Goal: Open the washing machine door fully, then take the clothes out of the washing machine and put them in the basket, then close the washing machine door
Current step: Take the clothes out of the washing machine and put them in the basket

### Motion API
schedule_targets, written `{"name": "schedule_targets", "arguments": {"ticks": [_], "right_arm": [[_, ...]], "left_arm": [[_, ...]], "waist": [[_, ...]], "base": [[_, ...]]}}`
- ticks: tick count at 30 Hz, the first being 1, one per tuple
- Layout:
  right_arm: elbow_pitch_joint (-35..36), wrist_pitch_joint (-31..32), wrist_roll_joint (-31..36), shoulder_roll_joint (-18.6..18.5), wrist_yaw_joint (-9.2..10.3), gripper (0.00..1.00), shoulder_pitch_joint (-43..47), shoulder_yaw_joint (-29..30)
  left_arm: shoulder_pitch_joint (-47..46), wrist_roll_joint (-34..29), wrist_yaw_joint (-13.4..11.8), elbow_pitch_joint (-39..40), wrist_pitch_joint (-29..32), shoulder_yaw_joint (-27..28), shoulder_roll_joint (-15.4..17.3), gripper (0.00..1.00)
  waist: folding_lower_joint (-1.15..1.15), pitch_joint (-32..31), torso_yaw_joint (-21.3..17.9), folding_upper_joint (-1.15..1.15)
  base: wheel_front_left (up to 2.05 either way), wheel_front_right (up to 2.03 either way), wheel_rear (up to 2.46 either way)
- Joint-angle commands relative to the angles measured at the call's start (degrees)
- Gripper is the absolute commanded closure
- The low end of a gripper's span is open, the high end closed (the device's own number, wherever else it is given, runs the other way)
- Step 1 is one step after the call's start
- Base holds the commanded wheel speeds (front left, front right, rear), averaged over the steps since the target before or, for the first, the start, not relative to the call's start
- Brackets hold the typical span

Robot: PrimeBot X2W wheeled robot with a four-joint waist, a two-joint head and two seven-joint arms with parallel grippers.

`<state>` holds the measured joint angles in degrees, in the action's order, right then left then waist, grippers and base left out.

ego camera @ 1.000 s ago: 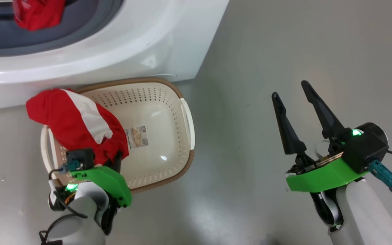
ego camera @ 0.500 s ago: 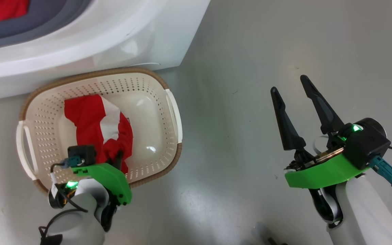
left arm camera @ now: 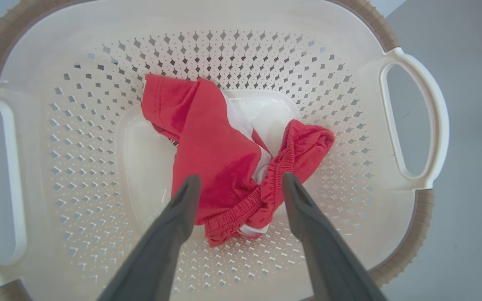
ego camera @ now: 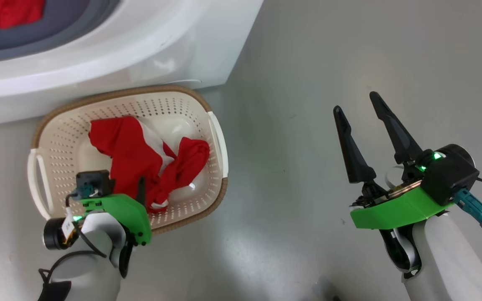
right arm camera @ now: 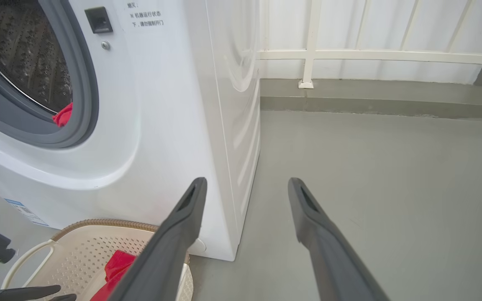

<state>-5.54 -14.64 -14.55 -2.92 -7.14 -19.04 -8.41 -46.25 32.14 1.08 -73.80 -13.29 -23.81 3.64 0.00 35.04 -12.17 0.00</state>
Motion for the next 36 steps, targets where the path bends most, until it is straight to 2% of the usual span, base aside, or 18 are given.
{"name": "schedule_targets", "arguments": {"ticks": [1, 7, 13, 17, 27, 36], "right_arm": [[1.1, -0.4, -0.2, 0.0, -0.35, 0.0, 0.6, -0.9], [0.2, -0.4, 0.5, 0.0, -0.35, 0.0, 1.6, -0.2], [-0.6, -0.4, 1.1, 0.0, -0.35, 0.0, 3.0, 0.6], [-1.1, -0.4, 1.8, 0.0, -0.35, 0.0, 3.7, 1.3], [-2.0, -0.4, 3.2, 0.0, -0.35, 0.0, 4.9, 3.6], [-2.4, -0.4, 4.7, 0.0, -0.35, 0.0, 5.7, 7.4]], "left_arm": [[0.1, -0.6, -0.6, 0.2, -0.8, 0.6, 1.6, 0.0], [0.9, -0.4, -2.3, 4.1, -1.7, 2.0, 2.2, 0.0], [6.4, -3.4, -5.4, 19.8, -1.7, 6.5, 4.2, 0.0], [11.2, -6.0, -6.9, 28.9, -1.7, 9.9, 4.2, 0.0], [19.1, -10.9, -6.6, 45.1, -1.7, 16.4, 1.9, 0.0], [25.1, -14.1, -7.3, 54.7, -1.7, 18.5, 0.4, 0.0]], "waist": [[0.0, -0.8, 0.6, 0.0], [0.0, -4.1, 2.4, 0.0], [0.0, -7.8, 4.3, 0.0], [0.0, -10.5, 5.4, 0.0], [0.0, -16.5, 6.9, 0.0], [0.0, -21.1, 7.4, 0.0]], "base": [[0.0, 0.0, 0.0], [0.0, 0.0, 0.0], [0.0, 0.0, 0.0], [0.0, 0.0, 0.0], [0.0, 0.0, 0.0], [0.0, 0.0, 0.0]]}}
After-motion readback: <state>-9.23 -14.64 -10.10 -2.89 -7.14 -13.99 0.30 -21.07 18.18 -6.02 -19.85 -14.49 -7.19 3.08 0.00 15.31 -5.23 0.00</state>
